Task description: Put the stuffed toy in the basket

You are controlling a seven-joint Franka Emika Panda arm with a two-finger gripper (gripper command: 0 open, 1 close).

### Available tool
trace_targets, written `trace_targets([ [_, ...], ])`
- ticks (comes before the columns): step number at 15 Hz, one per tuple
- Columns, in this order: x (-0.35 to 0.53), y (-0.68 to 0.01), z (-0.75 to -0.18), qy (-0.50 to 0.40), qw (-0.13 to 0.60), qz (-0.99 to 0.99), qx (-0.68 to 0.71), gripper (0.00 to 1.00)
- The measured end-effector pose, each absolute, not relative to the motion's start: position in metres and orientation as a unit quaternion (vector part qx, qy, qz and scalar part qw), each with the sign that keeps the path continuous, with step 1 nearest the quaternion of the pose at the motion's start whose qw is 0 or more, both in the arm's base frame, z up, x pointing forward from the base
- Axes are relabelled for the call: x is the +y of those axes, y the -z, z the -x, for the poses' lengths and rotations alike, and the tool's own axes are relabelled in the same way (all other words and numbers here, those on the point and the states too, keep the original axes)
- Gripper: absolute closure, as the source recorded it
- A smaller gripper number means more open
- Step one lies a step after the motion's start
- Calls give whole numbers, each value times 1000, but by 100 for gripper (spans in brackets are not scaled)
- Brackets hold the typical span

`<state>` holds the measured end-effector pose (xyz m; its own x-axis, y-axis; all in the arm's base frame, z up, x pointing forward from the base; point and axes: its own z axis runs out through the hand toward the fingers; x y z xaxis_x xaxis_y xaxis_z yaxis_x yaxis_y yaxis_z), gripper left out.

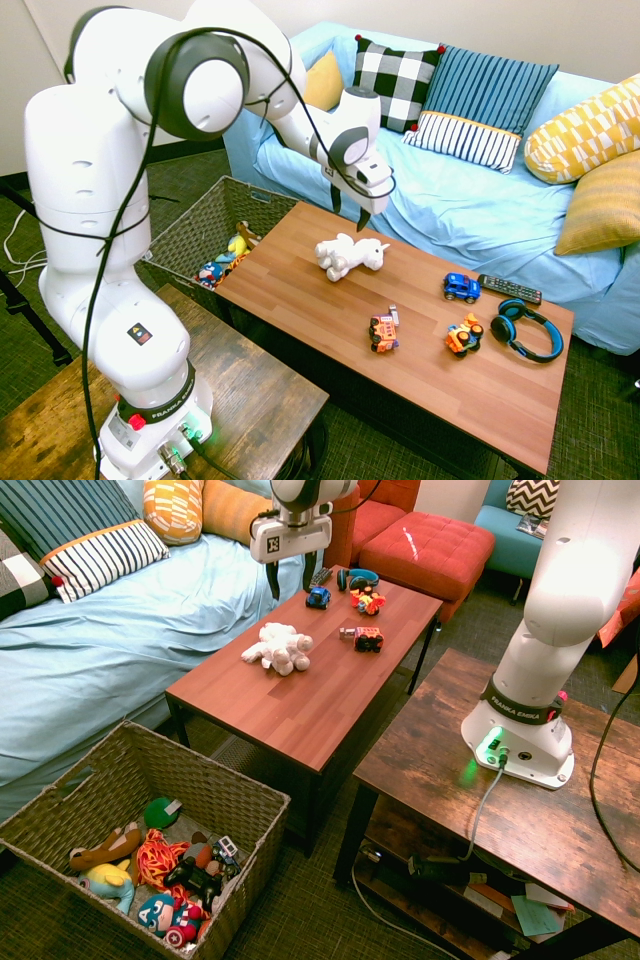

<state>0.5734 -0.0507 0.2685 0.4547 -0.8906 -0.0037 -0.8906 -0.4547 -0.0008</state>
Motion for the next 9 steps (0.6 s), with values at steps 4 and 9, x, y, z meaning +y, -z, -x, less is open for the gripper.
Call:
trace_targets([
  [4, -66, -222, -597, -18, -13, 839, 544, 0],
  [9, -67, -181, -612, -41, -23, 834, 550, 0],
])
